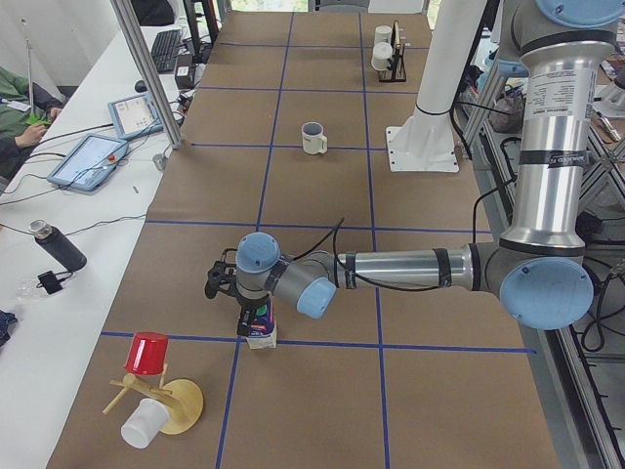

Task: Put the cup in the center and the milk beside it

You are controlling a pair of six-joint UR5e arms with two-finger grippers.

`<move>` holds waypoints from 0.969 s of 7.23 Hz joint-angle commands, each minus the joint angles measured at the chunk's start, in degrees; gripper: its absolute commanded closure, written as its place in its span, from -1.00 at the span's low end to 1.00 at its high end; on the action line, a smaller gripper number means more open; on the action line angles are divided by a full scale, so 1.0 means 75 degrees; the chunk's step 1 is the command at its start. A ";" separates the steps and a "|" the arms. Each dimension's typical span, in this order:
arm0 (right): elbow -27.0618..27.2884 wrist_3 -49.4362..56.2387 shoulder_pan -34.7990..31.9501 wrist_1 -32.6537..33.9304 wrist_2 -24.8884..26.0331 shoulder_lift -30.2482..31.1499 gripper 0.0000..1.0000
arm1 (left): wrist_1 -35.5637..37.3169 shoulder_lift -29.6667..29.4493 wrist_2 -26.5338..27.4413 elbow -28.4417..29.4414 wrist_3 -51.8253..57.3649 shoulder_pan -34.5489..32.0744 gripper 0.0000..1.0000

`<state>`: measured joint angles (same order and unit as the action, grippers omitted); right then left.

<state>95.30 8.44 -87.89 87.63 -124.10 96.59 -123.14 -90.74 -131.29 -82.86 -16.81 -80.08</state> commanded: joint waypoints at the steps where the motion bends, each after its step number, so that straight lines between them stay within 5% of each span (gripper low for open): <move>1: -0.0004 0.0000 0.0000 0.0000 0.0012 -0.0023 -1.00 | -0.0046 0.0005 0.0009 0.0043 0.0038 0.0025 0.72; 2: -0.0016 0.0000 0.0000 0.0000 0.0000 -0.0035 -1.00 | -0.0057 0.0040 0.0009 0.0032 0.0050 0.0025 1.00; 7: -0.0016 0.0000 0.0000 0.0000 0.0000 -0.0035 -1.00 | 0.0234 -0.0018 -0.0459 -0.0693 -0.0137 0.0002 1.00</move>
<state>95.19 8.44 -87.89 87.63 -124.10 96.33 -122.35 -90.61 -133.64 -86.48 -17.28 -80.03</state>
